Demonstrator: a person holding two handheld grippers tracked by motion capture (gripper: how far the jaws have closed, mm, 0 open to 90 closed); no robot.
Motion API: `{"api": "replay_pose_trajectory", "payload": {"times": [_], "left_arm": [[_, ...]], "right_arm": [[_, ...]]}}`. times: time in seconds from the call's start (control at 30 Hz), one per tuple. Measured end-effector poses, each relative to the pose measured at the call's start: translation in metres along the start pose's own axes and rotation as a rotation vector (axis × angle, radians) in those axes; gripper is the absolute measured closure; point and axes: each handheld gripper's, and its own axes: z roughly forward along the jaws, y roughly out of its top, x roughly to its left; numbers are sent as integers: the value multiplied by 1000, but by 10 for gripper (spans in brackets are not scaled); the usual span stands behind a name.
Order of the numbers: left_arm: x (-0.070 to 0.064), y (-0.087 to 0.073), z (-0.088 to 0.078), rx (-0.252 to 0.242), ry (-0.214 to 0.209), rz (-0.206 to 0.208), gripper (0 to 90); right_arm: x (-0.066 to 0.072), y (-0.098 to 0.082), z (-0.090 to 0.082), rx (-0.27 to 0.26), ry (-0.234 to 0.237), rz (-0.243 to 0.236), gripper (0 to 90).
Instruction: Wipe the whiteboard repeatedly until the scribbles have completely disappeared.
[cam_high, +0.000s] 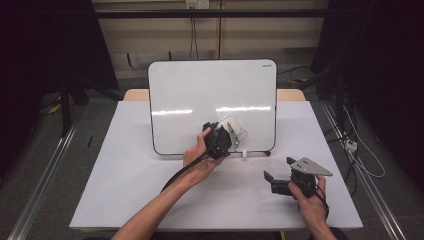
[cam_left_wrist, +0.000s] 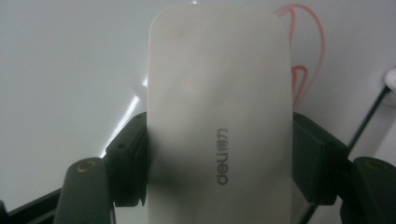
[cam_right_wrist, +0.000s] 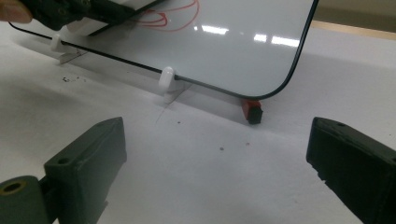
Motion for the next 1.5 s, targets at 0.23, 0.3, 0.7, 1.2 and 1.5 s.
{"api": "replay_pose_trajectory", "payload": {"times": [0.23, 0.3, 0.7, 1.2, 1.5], "left_arm": [[-7, -4, -2, 12, -8, 70, 311], [-4, -5, -1, 2, -26, 59, 311], [40, -8, -5, -8, 19, -83, 311], [42, 6, 0, -15, 33, -143, 311], [19, 24, 8, -5, 14, -73, 311]], "right_arm": [[0, 0, 0, 0, -3, 2, 46], [0, 0, 0, 0, -1, 2, 46], [-1, 0, -1, -1, 2, 2, 46], [0, 0, 0, 1, 2, 2, 46], [0, 0, -1, -2, 7, 1, 45]]}}
